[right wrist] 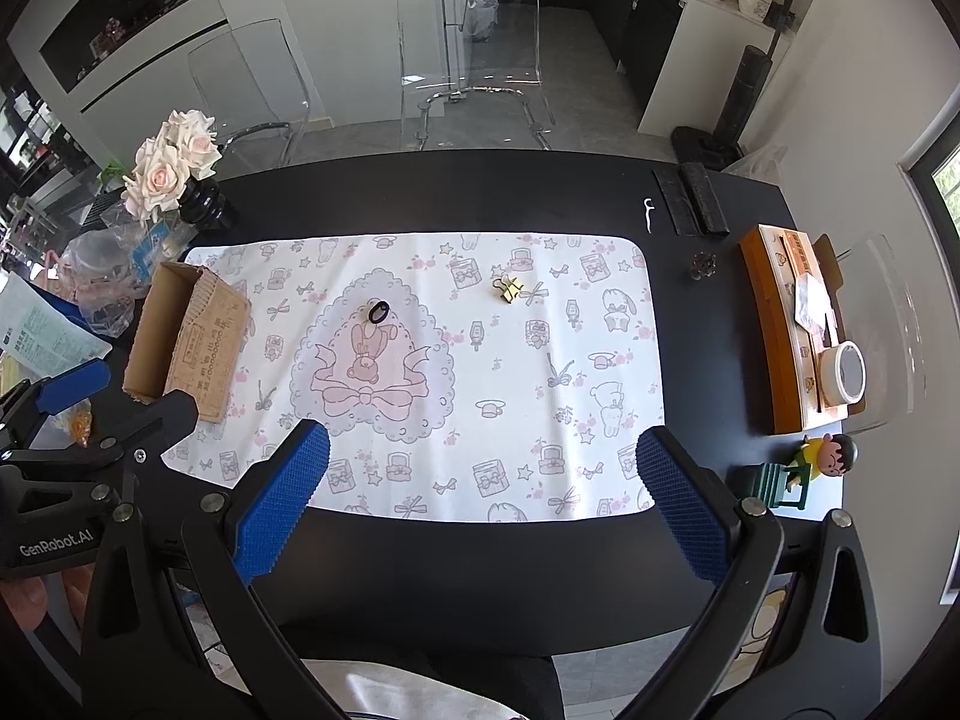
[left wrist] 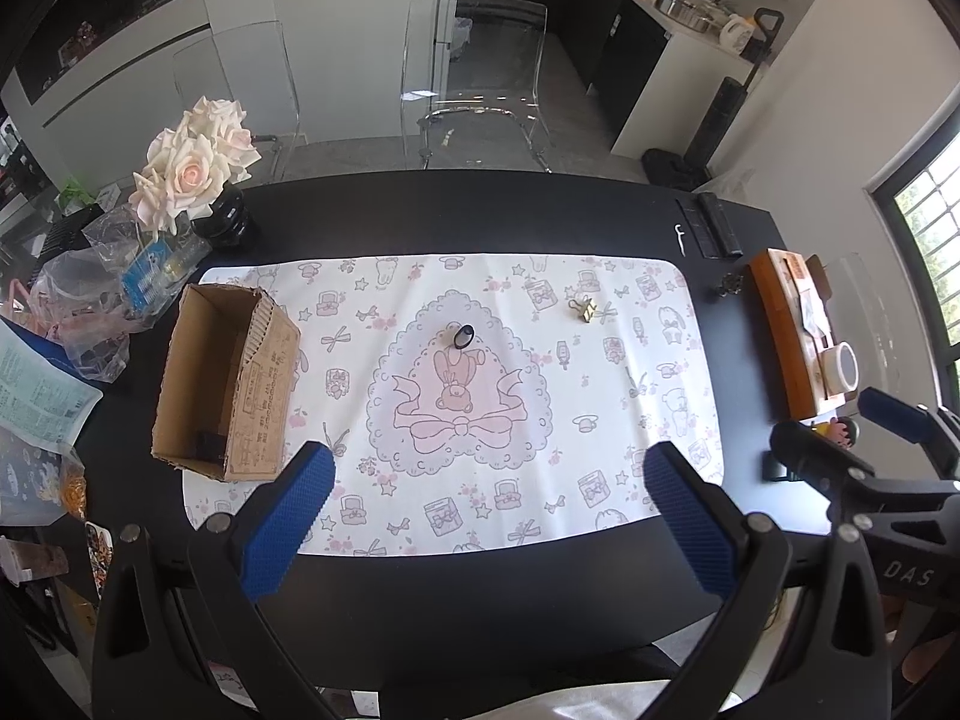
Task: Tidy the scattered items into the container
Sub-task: 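Move the left gripper to the black hair tie while the right approaches the gold binder clip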
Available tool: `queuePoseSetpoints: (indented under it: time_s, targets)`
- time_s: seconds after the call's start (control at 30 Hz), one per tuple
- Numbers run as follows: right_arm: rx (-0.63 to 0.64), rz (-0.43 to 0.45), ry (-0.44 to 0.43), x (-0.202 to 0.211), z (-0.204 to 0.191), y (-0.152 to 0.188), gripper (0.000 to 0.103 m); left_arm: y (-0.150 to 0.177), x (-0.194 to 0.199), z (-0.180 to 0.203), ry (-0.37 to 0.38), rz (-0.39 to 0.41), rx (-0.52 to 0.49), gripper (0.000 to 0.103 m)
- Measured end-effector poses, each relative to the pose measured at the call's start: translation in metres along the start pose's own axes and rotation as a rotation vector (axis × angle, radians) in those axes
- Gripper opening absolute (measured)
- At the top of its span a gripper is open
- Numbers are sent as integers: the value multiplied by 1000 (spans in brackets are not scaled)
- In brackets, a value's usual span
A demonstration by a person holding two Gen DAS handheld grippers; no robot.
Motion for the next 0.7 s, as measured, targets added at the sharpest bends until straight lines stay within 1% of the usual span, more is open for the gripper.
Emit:
queuePoseSetpoints:
  time_s: [0.37,0.57,0.7]
  targets:
    - [-18,-37,2,-29,7,-24,103,-24,-33,7,4,-44,-3,103]
    - [-33,-59,-3,-53,16,-38,103,-35,-56,12,8,-49,-4,103]
    - [-45,-79,-6,-72,23,-44,103,-37,-72,12,2,-70,3,103]
Point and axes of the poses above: each gripper's, at about its wrist camera, not at the fingertips, and x roughly against the way its jaws point, z to its right, y to its underside, the point moved 7 cm from there along -x, roughly the way its jaws point, and after that the axes turned 10 degrees about -y, right-handed, at the moved point
